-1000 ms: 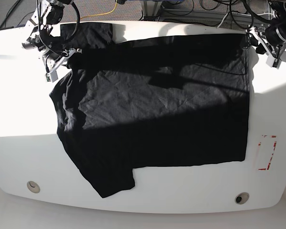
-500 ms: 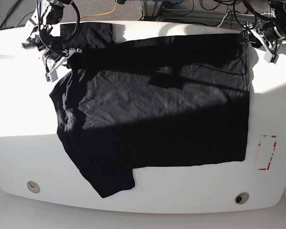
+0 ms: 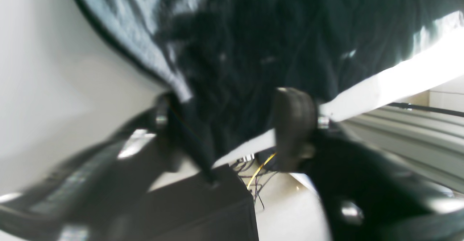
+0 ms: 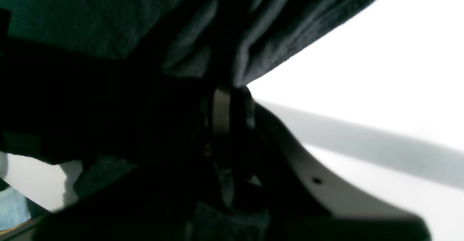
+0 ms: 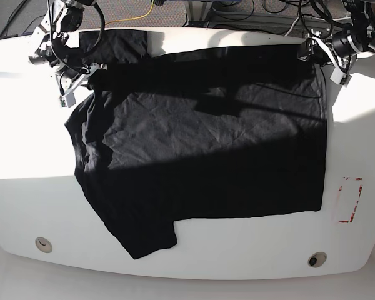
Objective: Layout the t-shirt on the table in an organized manner, then fold the t-shirt properly
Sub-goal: 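Grasp the collar edge corners with both grippers and pull taut, then fold the collar edge over toward the hem with both grippers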
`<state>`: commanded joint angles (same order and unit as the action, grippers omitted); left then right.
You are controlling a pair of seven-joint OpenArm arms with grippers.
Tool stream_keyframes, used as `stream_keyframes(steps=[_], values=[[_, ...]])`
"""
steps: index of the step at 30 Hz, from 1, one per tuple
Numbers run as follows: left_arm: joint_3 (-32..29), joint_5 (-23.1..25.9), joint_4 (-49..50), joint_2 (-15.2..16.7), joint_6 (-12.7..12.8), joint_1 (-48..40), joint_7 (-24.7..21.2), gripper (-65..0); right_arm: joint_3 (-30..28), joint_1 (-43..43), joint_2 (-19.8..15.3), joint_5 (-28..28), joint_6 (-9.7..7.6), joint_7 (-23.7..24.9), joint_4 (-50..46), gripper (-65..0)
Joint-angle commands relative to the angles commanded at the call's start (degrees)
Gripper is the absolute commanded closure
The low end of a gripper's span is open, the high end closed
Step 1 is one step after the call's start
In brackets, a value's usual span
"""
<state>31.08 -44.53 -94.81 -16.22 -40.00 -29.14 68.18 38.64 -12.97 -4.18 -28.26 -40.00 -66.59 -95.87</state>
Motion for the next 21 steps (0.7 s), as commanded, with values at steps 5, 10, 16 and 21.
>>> stream_keyframes(steps=[5,10,16,21], values=[[-0.1,0.0,0.0,-0.1,0.0,0.1,0.0,-1.7,0.0,0.0,-0.1,-0.1,0.00,0.0,0.0,0.0],[-0.1,0.0,-2.5,-1.3,0.0,0.1,0.0,-1.1,0.1,-0.4,0.0,-0.2,0.00,0.0,-1.8,0.0],[0.0,-0.4,-10.1,-2.4,0.0,-0.4,0.1,-0.8,0.1,-3.0,0.7,-0.4,0.00,-0.3,-9.6,0.0],[0.0,-0.4,-14.0,-5.3,0.0,-1.4,1.9,-0.8,0.5,-6.0,1.6,-2.3,0.00,-0.6,-14.8,0.0]])
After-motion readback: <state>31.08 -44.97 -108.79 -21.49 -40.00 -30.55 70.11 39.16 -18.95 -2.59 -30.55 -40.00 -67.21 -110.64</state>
